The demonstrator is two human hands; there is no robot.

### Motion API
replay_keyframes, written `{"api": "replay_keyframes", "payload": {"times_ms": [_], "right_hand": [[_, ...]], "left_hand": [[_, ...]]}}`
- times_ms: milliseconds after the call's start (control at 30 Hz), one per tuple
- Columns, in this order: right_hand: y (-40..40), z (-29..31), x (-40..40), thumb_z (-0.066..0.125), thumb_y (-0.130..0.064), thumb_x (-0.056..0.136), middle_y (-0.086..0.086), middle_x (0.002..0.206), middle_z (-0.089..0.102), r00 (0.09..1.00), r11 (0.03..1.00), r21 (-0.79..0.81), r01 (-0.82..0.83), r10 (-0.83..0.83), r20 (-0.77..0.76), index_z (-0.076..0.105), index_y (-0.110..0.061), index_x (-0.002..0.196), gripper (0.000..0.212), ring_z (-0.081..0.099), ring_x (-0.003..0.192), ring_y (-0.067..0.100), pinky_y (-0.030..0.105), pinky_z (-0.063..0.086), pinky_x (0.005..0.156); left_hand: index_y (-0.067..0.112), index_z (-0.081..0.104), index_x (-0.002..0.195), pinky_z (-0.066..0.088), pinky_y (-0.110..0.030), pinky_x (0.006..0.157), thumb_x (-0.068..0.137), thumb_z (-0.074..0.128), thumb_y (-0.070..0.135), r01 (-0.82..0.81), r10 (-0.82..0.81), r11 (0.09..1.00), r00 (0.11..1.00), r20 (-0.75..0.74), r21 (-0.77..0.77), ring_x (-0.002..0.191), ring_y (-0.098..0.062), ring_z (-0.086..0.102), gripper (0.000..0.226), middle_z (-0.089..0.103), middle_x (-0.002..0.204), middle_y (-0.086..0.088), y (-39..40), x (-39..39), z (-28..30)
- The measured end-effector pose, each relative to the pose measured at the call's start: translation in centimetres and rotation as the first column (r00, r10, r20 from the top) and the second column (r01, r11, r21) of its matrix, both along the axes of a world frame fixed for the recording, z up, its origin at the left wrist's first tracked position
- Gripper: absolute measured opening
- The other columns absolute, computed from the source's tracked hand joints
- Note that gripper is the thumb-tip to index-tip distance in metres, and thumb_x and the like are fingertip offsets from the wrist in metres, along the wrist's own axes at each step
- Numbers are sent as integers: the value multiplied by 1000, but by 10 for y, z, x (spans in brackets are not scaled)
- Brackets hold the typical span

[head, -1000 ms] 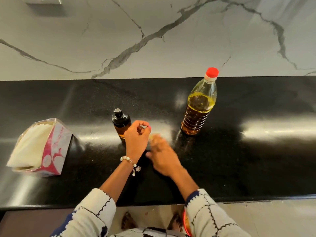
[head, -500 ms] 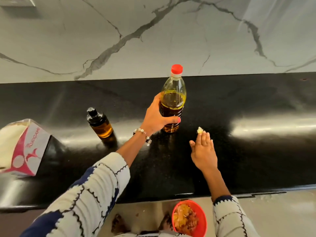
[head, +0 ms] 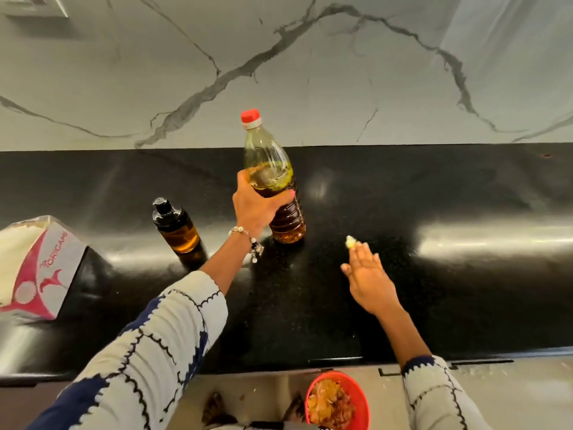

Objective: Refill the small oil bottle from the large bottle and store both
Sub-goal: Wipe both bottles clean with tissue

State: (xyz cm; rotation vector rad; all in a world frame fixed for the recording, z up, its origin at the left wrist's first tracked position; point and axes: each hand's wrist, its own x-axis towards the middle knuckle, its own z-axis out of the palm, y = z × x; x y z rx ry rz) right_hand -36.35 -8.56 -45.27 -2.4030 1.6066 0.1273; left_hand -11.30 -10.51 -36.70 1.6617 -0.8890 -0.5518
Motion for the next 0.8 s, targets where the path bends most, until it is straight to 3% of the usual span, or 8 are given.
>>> {"api": "replay_keyframes", "payload": {"times_ms": [100,167,367,433,533,600,667,800], "right_hand": [[-15,1,33,19,-35,103,23,157,3,994,994,-8,109,-109,13,3,5,148,62,-3,146,32,43,1,120],[-14,4,67,20,-35,103,23,157,1,996,997,-1,76,-76,37,1,4,147,62,-5,146,33,44,0,119],[32,5,151,19,-37,103,14,159,-7,908,913,5,-409,406,105,-1,-4,150,61,-12,146,24,33,-11,116],[34,-1,139,21,-38,103,8,159,-4,873,881,-21,-472,471,124,0,-8,151,60,-10,146,19,29,-11,115],[5,-2,114,29,-30,102,12,159,8,946,960,-52,-274,279,167,7,-7,151,58,0,147,23,32,-6,117],[-20,1,112,27,-28,103,18,158,9,991,998,-34,-44,48,123,7,-1,150,58,2,147,29,39,0,120],[-24,4,132,27,-30,102,23,157,8,997,997,-48,57,-54,63,10,4,148,59,3,146,34,45,6,119],[38,6,206,31,-29,102,23,157,1,970,974,-69,-215,221,103,15,1,148,57,-5,145,35,42,-8,115]], "left_hand": [[20,47,121,54,-30,87,55,90,36,-82,82,996,997,-11,27,99,-14,61,81,61,106,5,5,21,3],[19,47,121,55,-32,88,54,90,38,-109,109,994,994,12,15,99,-14,61,81,61,107,4,7,34,10],[19,49,119,55,-33,88,49,90,42,-117,119,992,992,47,-47,98,-14,63,84,64,106,4,4,66,40],[20,49,119,56,-34,87,48,90,43,-100,103,993,994,45,-60,98,-13,63,85,65,107,4,3,73,43],[19,50,119,56,-33,87,49,91,40,-95,97,993,995,27,-66,96,-12,64,83,66,106,4,7,82,46],[19,50,119,56,-33,86,50,91,39,-81,83,994,996,25,-69,96,-11,63,83,65,105,4,10,86,46],[19,50,119,56,-33,86,50,91,38,-60,62,996,998,30,-65,96,-11,63,82,65,105,4,12,89,46],[19,49,119,56,-36,87,48,90,42,-30,34,998,997,74,-48,97,-13,64,85,65,106,4,12,91,45]]}}
